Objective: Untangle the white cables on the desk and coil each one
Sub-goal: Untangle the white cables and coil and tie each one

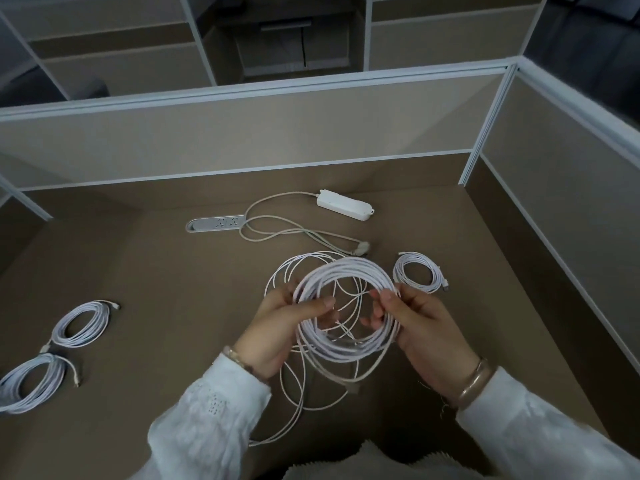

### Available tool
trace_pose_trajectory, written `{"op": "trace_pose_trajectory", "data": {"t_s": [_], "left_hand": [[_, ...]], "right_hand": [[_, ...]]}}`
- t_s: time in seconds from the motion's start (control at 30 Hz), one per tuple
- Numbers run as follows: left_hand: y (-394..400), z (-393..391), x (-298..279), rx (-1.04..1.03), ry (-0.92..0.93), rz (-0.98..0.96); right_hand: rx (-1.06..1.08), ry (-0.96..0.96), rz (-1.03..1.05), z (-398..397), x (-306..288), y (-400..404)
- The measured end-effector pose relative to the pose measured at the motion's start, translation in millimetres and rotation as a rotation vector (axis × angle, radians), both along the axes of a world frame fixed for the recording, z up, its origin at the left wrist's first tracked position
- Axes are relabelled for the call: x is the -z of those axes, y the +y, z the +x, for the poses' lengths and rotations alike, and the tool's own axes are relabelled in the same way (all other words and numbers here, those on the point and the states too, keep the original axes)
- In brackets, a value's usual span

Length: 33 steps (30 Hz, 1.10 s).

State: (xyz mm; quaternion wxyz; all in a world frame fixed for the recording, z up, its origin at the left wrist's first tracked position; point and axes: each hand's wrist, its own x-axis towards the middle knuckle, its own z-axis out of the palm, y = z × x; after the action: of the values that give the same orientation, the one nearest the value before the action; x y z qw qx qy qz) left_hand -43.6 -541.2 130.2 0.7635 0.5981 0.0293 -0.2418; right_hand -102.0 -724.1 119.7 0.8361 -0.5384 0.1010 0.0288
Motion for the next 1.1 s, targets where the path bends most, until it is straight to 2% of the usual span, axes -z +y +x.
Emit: {"op": "trace_pose_trajectory", "data": {"t_s": [0.2,0.33,0.4,0.5,0.6,0.67,0.73,0.8,0.87,0.93,1.0,1.1], "left_hand": [[10,13,-15,0.317,-0.111,0.229],[5,15,-14,0.297,-0.114,0.288],[5,18,-14,0.363,-0.146,0.335],[-3,21,-21,0.566,-0.247,0.489],[-16,20,-26,0.627,-0.288,0.589],[-19,21,-28,0.618,-0.291,0.584],[-16,24,-25,0.574,-0.266,0.529],[-6,27,-17,0.524,-0.262,0.512],[3,24,-6,0.542,-0.252,0.469],[12,19,8,0.553,-0.156,0.371],[17,11,16,0.490,-0.041,0.269],[17,3,25,0.453,0.007,0.197]], "right_hand": [[-0.082,-0.017,-0.089,-2,14,-10],[-0.160,0.067,-0.176,-2,14,-13],[-0.254,0.098,-0.385,3,10,-18],[-0.350,-0.047,-0.740,15,2,-21],[-0.466,-0.187,-0.927,29,-8,-8],[-0.552,-0.150,-1.004,33,-18,0],[-0.578,-0.073,-0.935,35,-21,-2],[-0.496,0.000,-0.851,35,-22,-7],[-0.374,0.083,-0.660,35,-22,-11],[-0.291,0.155,-0.455,33,-22,-16],[-0.275,0.176,-0.383,32,-23,-19],[-0.263,0.190,-0.347,29,-21,-20]]}}
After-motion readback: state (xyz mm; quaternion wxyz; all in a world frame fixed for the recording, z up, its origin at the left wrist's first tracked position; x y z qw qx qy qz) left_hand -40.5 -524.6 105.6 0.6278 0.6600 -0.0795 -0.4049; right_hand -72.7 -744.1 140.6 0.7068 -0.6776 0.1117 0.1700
